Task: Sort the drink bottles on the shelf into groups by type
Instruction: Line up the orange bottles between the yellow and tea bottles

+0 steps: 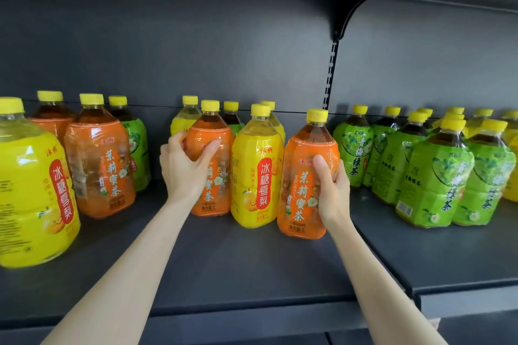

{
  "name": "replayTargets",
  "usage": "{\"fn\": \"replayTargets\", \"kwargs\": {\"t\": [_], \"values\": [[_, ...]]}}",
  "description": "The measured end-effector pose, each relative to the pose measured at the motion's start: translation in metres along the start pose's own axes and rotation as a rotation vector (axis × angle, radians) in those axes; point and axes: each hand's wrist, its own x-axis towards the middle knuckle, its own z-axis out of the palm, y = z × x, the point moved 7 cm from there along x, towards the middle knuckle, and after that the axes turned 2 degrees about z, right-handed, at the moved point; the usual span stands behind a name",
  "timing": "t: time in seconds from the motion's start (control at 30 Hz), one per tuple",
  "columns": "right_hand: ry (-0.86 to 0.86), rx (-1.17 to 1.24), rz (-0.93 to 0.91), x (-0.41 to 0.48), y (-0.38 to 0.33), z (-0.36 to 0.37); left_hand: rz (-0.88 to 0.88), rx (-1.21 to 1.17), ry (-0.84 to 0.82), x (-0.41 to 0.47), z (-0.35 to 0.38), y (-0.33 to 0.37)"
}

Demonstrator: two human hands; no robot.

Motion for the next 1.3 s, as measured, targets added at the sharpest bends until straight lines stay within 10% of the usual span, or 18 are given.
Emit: {"fn": "replayTargets", "kwargs": {"t": [0.23,0.9,1.3], "values": [[-0.026,-0.011,0.018,-0.007,-0.002,0.001,-0.153,-0.217,-0.246,-0.002,0.014,-0.005],[0.021,0.046,0.076,-0.053,-0.017,-0.015,-0.17,-0.463,-0.216,-0.108,-0.002,0.042],[0.31,-0.112,-0.048,-0.081,-0.12,-0.208,-0.095,-0.671,-0.483,-0.201,0.096,0.195]]}}
